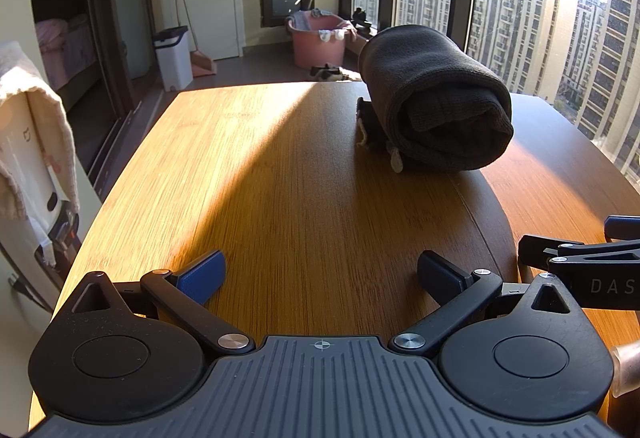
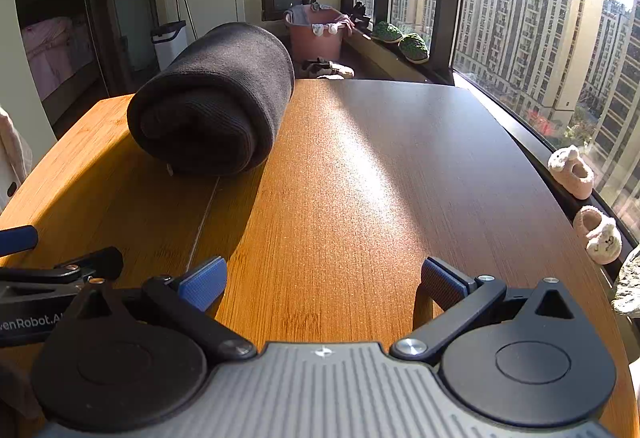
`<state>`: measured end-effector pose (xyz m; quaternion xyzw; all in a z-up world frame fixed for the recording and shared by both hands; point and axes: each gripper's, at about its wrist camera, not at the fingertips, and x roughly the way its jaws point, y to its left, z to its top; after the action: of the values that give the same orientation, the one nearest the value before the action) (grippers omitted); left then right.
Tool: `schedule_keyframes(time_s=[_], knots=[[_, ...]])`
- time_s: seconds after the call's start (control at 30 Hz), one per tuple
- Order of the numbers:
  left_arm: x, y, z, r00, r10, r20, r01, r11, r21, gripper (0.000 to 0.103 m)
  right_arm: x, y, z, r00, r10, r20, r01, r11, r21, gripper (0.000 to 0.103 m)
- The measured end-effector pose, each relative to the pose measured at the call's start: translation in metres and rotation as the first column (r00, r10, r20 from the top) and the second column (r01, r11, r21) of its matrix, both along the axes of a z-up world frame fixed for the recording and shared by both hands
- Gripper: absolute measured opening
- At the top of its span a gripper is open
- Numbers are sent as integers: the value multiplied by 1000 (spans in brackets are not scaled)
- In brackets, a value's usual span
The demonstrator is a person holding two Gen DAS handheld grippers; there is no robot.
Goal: Fold clothes
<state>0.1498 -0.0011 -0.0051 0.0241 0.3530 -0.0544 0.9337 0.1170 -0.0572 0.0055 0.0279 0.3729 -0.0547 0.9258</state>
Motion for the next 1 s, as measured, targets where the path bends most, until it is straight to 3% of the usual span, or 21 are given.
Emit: schedule_keyframes(time_s=[1.0], knots=[[0,0,1,1000,-12,-6,12,1000,2,103,1,-3,-1,1000,2,-1,-2,1000,-2,103]])
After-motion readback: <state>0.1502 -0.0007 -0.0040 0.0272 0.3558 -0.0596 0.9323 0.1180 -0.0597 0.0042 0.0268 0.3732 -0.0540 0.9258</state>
